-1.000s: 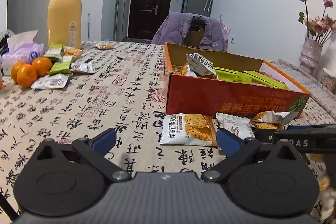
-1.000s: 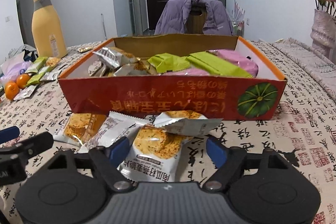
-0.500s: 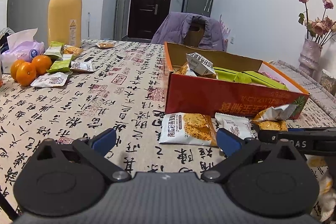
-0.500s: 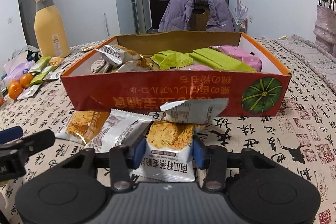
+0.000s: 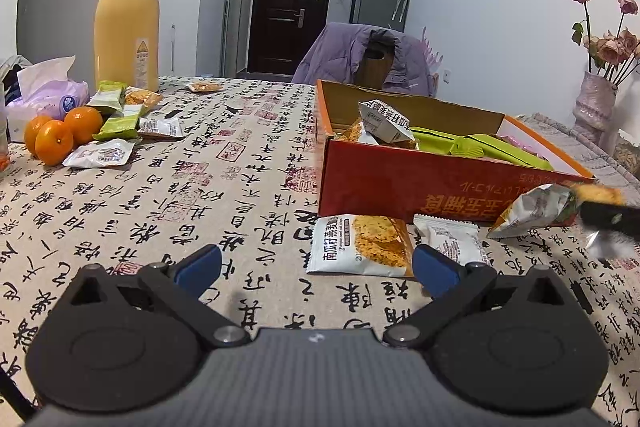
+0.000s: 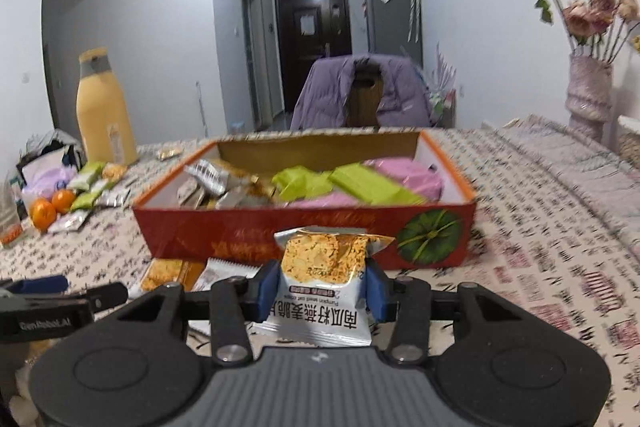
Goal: Organize snacks
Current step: 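Grasp another cracker pack with left tool while right tool holds its pack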
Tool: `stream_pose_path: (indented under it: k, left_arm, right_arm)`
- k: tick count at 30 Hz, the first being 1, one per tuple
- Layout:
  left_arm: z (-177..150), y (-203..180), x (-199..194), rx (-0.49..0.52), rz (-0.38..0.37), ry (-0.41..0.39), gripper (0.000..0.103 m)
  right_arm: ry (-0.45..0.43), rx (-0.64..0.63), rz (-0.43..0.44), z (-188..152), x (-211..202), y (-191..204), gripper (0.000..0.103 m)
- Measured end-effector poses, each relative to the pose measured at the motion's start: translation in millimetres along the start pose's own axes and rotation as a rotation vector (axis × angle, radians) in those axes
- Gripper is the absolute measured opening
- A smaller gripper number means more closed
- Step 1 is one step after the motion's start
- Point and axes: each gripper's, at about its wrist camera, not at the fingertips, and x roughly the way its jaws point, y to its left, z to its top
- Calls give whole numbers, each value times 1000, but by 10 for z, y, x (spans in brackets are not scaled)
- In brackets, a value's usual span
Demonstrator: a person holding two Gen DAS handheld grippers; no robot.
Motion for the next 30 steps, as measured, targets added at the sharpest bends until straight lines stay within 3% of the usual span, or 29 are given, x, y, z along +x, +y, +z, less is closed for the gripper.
stream_pose_path:
  k: [17,30]
  left_arm:
    - [273,38,151,36,61,47,103]
    - [318,-343,571,107,65,151,103]
  right_arm:
    - [7,61,-37,-87,165,-393,44]
    - [16,94,-21,-144,297,-509,44]
